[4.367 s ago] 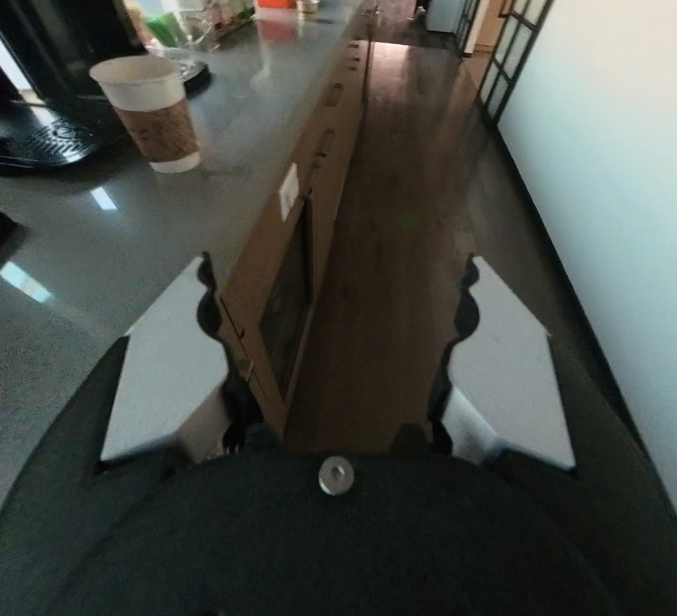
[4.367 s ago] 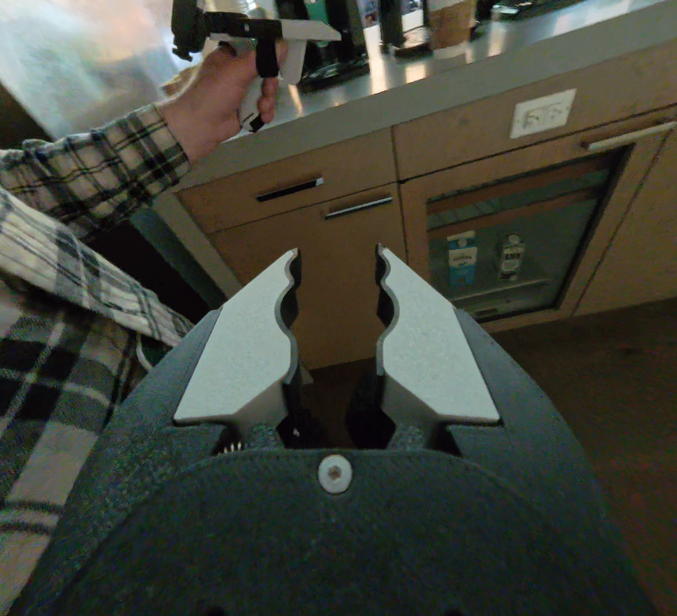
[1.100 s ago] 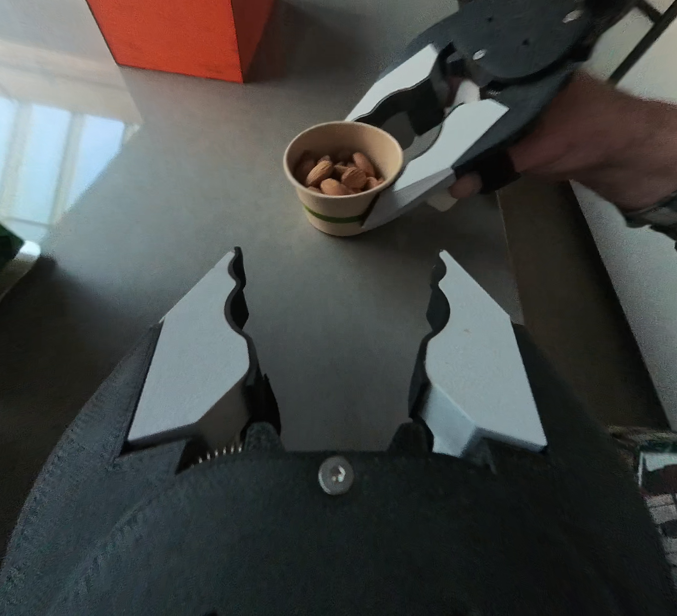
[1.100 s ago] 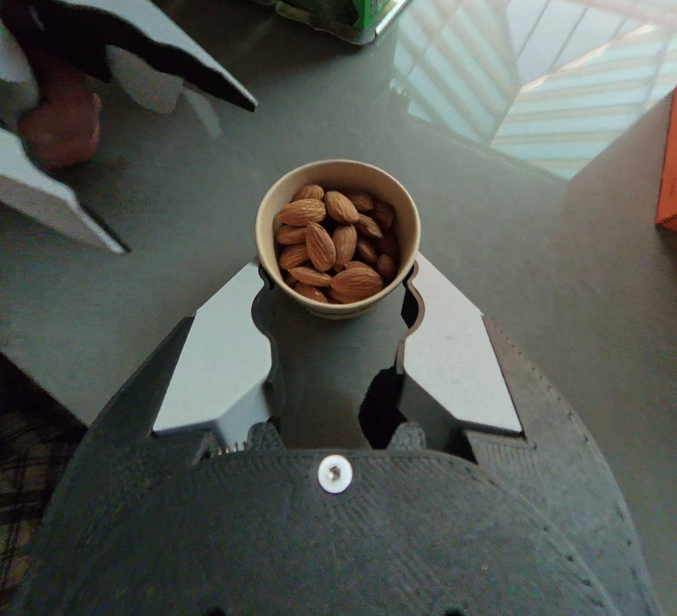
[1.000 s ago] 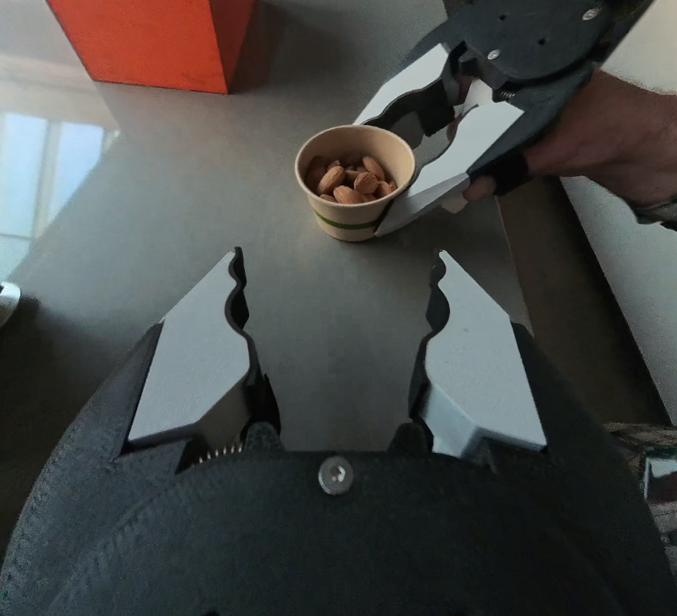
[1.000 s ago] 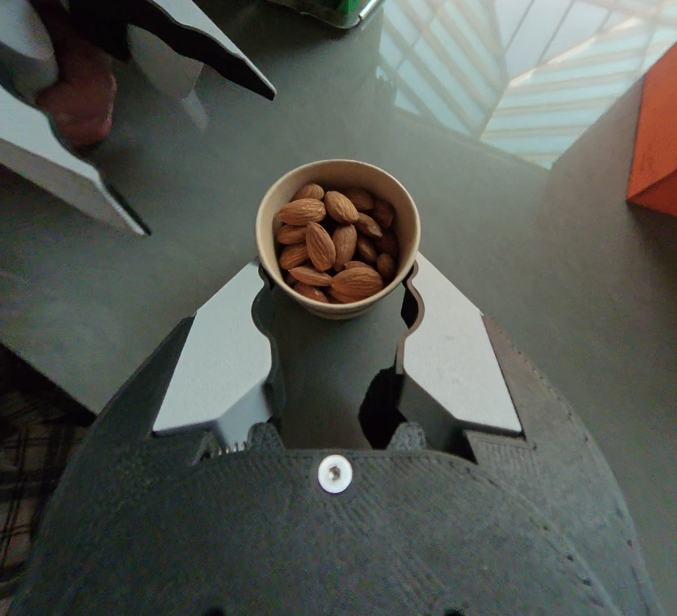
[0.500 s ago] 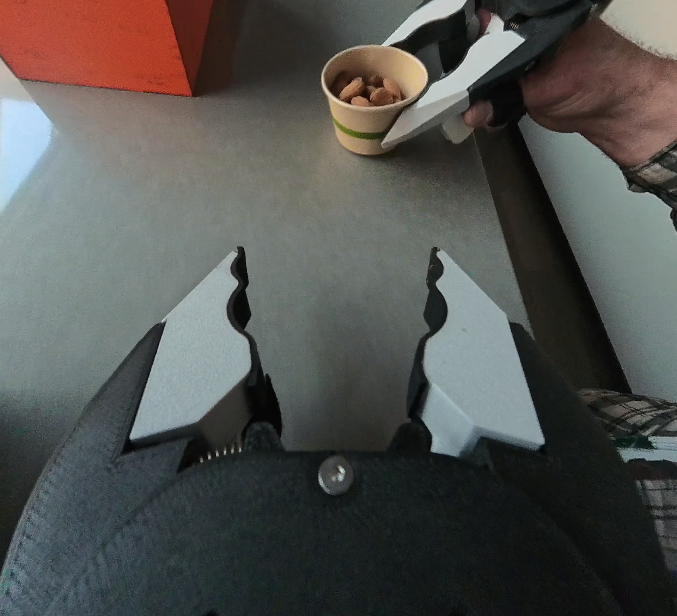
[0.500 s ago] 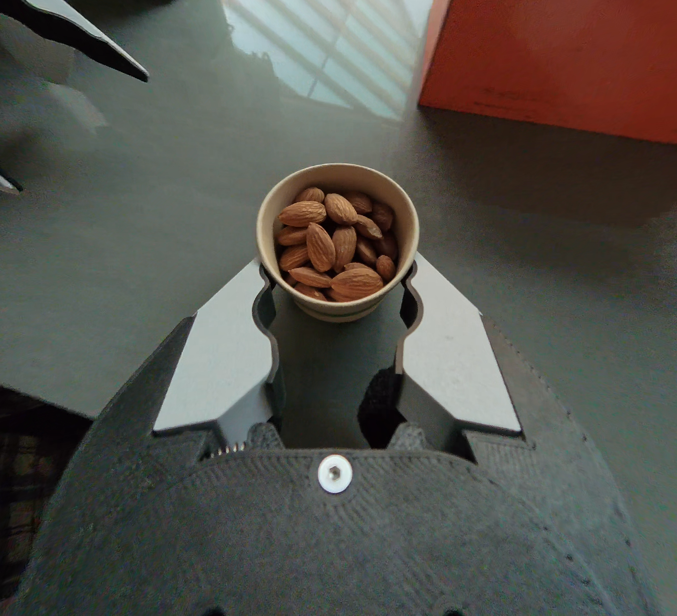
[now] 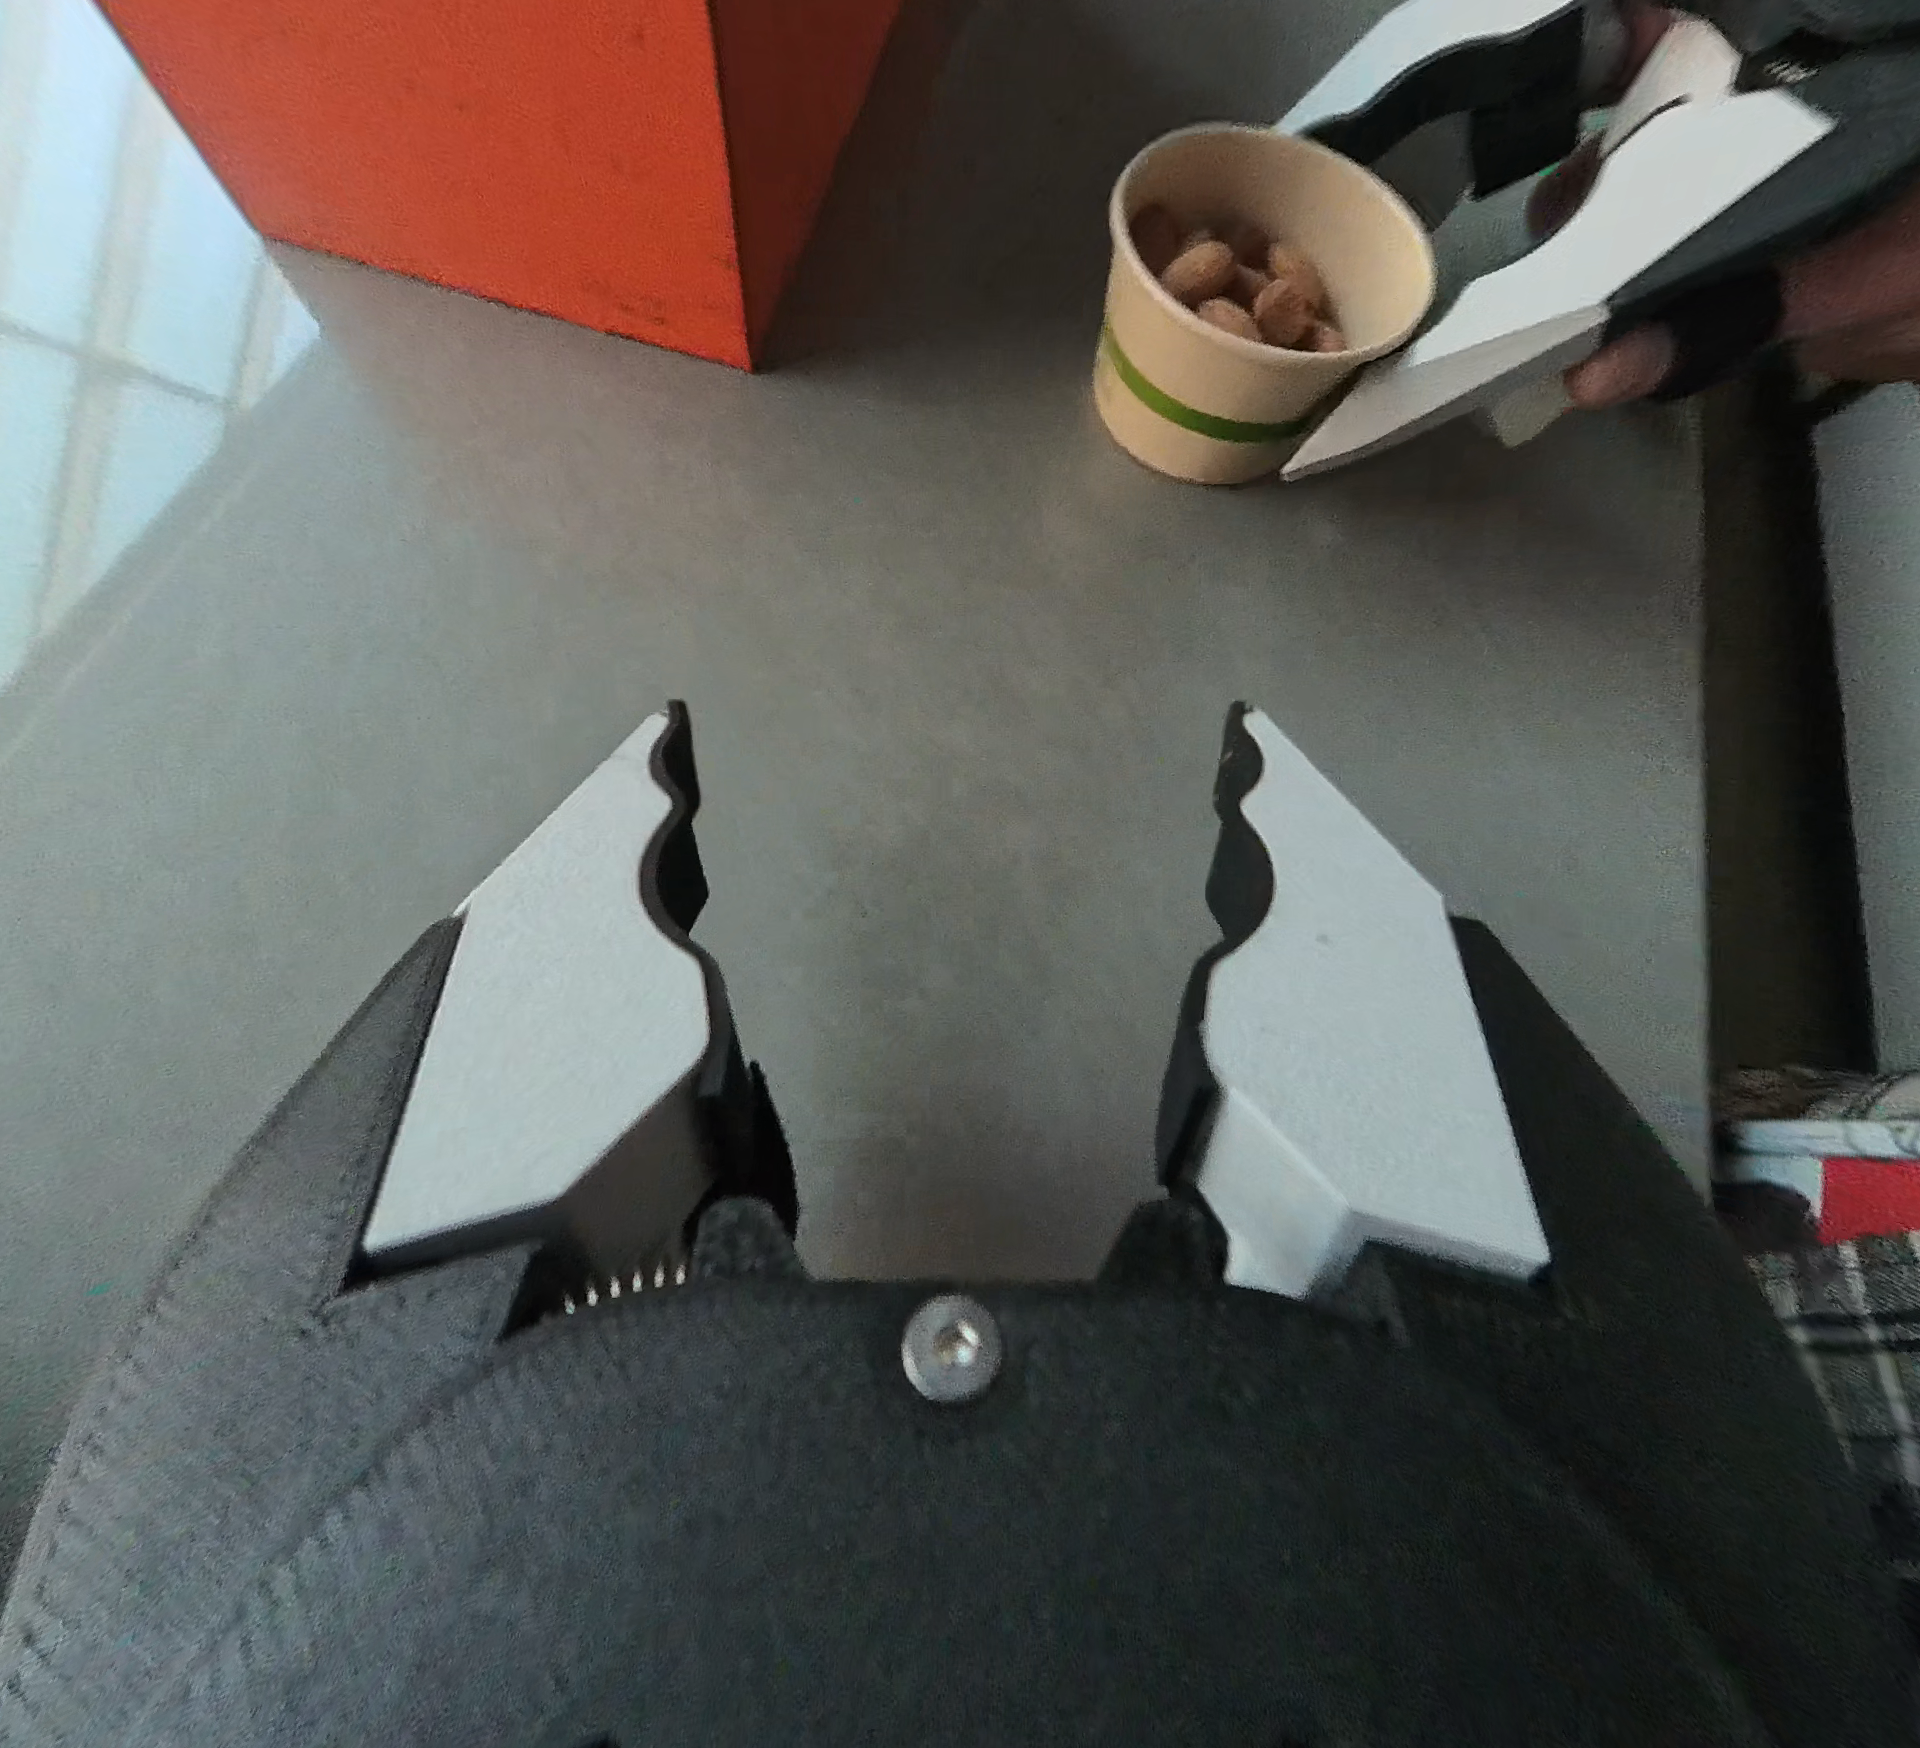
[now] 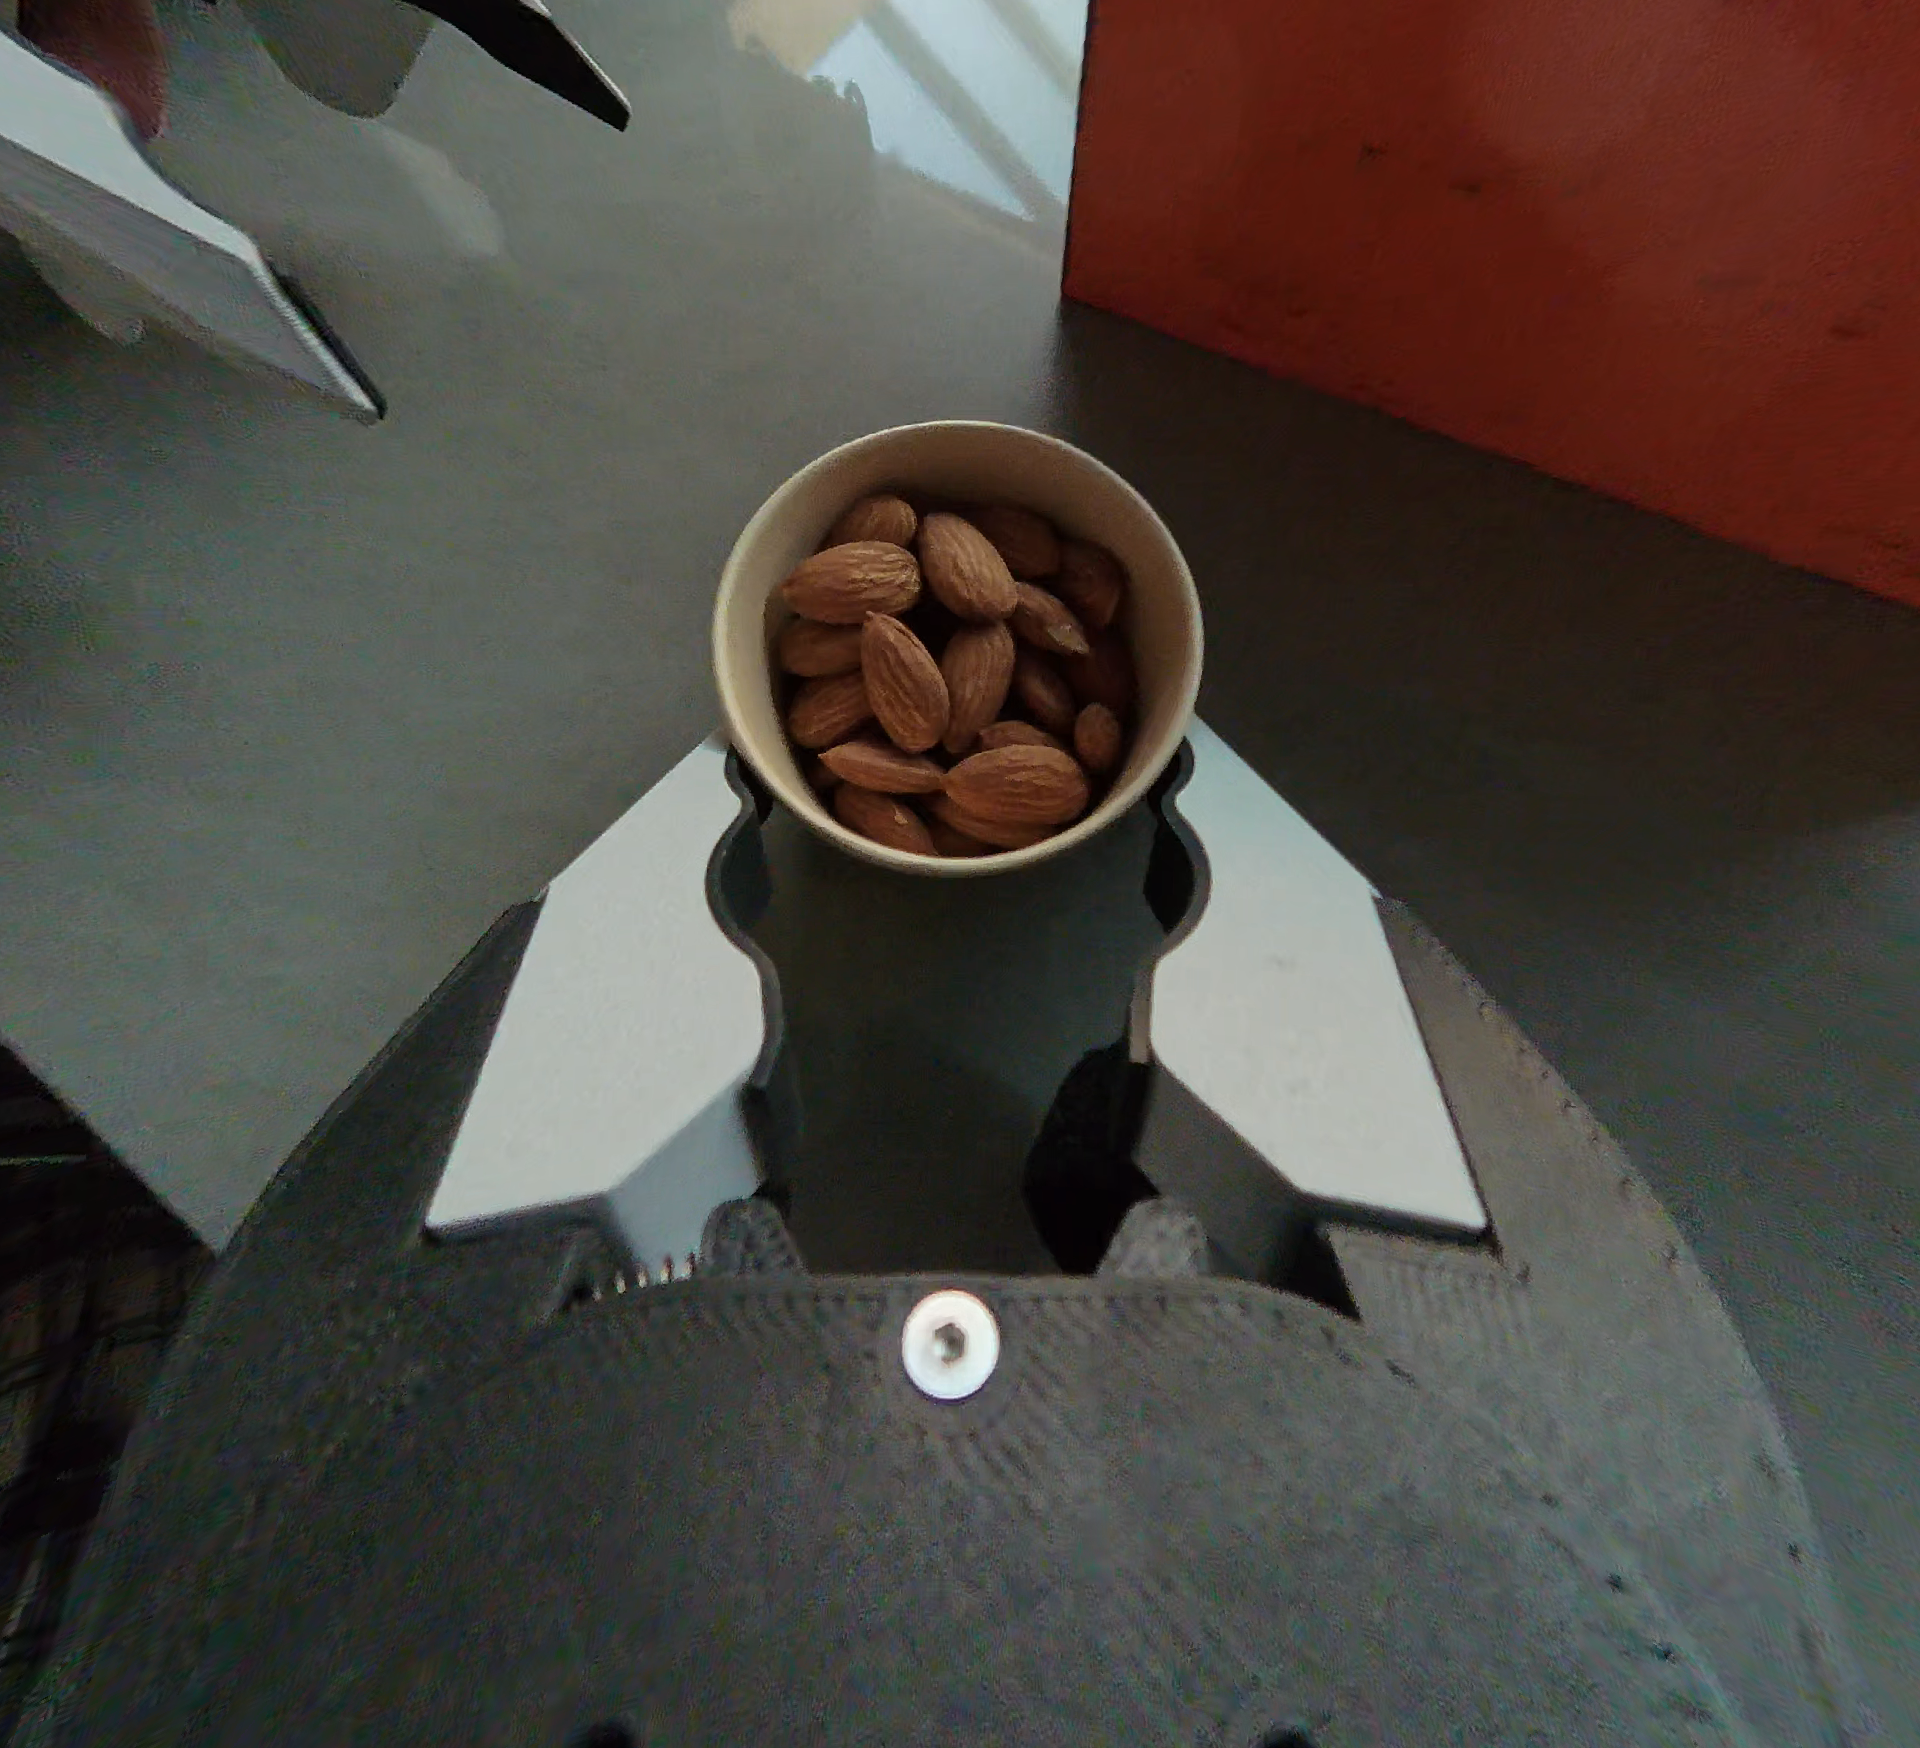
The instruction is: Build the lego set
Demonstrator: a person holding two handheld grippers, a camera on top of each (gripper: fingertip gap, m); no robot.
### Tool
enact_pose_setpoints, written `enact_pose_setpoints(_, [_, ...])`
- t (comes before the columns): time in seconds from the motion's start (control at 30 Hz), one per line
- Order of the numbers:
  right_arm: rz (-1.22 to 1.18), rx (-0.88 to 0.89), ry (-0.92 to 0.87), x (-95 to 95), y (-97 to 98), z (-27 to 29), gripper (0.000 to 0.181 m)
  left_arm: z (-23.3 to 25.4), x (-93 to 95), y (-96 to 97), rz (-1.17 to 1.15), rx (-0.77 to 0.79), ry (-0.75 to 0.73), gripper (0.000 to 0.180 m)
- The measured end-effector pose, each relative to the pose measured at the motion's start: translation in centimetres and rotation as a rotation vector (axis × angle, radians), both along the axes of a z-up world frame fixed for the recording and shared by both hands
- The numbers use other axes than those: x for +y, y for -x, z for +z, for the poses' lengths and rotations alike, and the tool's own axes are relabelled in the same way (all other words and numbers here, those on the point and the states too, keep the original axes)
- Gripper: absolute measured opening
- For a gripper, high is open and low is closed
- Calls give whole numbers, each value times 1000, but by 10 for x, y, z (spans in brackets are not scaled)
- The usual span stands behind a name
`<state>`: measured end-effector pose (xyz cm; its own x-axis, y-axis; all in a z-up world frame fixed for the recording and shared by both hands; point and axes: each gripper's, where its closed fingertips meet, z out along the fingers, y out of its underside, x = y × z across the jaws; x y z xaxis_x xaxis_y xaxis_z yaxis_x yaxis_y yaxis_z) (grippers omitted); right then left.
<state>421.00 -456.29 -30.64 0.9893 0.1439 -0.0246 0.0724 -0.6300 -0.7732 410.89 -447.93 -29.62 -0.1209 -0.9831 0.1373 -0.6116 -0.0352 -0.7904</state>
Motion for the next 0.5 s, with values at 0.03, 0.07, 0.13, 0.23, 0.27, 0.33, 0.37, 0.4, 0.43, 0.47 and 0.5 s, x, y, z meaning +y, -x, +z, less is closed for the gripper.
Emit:
enact_pose_setpoints(0.03, [16,-11,-1,1,-5,-1,73,-3,3,-3,23,17,-11,98])
enact_pose_setpoints(0.07, [31,-7,-3,2,-10,-1,73,-6,5,-6,43,29,-16,98])
enact_pose_setpoints(0.13, [69,7,0,3,-16,-1,74,-10,9,-10,79,46,-9,99])
enact_pose_setpoints(0.23, [102,10,8,7,-26,-2,81,-18,17,-13,124,79,-17,100])
enact_pose_setpoints(0.27, [110,11,12,8,-28,-2,84,-21,20,-14,136,92,-19,100])
enact_pose_setpoints(0.33, [122,8,25,10,-32,-5,86,-22,25,-16,153,98,-20,101])
enact_pose_setpoints(0.37, [134,17,34,10,-33,-5,86,-22,27,-18,160,99,-20,100])
enact_pose_setpoints(0.4, [146,32,39,10,-32,-6,86,-22,28,-19,167,97,-18,100])
enact_pose_setpoints(0.43, [155,45,42,10,-32,-6,87,-22,30,-21,174,95,-16,99])
enact_pose_setpoints(0.47, [171,59,43,10,-32,-5,88,-22,31,-22,179,94,-15,99])
enact_pose_setpoints(0.5, [189,73,41,9,-31,-4,88,-22,32,-24,182,93,-16,99])
